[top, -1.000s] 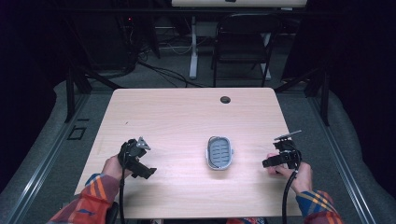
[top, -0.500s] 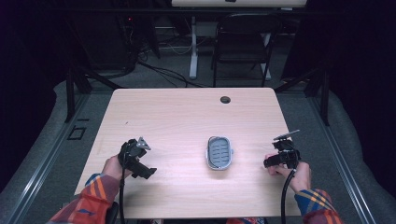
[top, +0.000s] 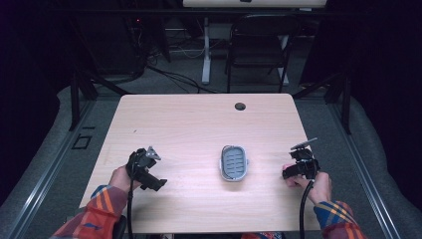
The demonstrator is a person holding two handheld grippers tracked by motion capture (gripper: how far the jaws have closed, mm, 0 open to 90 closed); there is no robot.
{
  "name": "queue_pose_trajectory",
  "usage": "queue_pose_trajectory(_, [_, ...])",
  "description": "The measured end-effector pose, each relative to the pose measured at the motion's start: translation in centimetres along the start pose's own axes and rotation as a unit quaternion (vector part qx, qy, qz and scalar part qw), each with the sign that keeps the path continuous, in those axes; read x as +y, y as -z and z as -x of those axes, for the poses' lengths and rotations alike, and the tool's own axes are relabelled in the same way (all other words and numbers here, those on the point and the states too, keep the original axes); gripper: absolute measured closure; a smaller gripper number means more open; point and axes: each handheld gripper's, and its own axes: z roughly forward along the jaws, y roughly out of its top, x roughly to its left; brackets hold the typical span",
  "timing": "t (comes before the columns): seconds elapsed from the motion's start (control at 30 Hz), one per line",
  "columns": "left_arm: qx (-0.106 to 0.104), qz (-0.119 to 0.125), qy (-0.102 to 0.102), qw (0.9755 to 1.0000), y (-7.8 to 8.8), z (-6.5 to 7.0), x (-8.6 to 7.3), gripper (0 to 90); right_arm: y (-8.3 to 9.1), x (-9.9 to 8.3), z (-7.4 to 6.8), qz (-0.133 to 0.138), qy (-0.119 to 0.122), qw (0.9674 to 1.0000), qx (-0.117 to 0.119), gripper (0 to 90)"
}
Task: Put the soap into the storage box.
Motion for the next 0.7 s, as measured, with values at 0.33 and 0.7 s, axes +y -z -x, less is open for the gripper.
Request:
queue_pose_trajectory(0.33, [0.002,-0.001,0.001,1.0000,0.01,-0.02,-0.02,0.1,0.15,0.09,-0.03,0.003,0.012,0.9999,-0.011,37.1])
queue_pose_trajectory(0.7, [-0.002,0.003,0.001,1.0000,0.17,-0.06,-0.17,0.1,0.76,0.31,-0.19,0.015,0.029,0.9994,-0.010,37.2])
